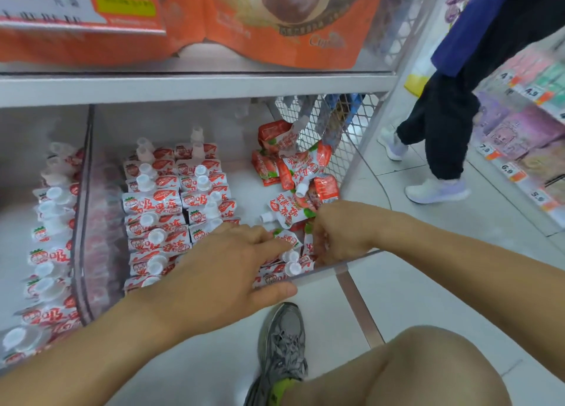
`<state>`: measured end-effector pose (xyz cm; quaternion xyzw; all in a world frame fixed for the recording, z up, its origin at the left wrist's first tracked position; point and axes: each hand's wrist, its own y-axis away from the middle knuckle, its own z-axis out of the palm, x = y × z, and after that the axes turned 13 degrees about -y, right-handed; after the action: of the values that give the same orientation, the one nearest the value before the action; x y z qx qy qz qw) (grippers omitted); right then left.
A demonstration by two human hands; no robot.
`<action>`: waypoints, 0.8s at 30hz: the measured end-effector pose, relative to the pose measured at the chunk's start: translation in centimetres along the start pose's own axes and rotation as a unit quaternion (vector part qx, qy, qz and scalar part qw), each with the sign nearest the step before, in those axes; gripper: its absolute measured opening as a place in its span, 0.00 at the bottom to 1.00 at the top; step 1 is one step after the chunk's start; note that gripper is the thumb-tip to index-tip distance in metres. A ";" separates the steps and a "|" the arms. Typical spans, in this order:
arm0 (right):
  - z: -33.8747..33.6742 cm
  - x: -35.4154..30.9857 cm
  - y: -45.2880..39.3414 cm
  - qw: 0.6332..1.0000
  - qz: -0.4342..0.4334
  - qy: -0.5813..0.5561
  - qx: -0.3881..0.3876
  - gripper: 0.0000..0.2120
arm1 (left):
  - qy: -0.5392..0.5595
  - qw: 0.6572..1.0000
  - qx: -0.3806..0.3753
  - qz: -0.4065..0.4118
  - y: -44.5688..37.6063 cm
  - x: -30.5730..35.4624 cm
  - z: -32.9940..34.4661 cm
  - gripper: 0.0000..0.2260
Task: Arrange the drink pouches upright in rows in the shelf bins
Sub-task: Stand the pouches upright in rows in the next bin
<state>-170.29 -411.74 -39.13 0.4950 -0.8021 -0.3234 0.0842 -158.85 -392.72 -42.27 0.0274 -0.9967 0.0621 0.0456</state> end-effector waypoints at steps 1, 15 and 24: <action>-0.2 -0.2 0.2 1.000 0.010 -0.002 0.004 0.10 | 0.004 1.000 0.001 -0.003 0.0 0.0 0.0 0.28; -2.6 -0.9 4.2 0.998 0.016 -0.065 0.012 0.20 | -0.012 1.000 0.021 0.001 0.1 0.2 -0.3 0.25; -1.1 -0.3 3.9 0.989 0.009 -0.020 0.147 0.11 | 0.028 0.999 -0.033 -0.018 0.0 0.2 -0.4 0.29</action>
<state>-172.54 -410.79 -35.83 0.4880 -0.8470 -0.2109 -0.0024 -158.99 -392.64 -41.89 0.0416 -0.9958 0.0294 0.0758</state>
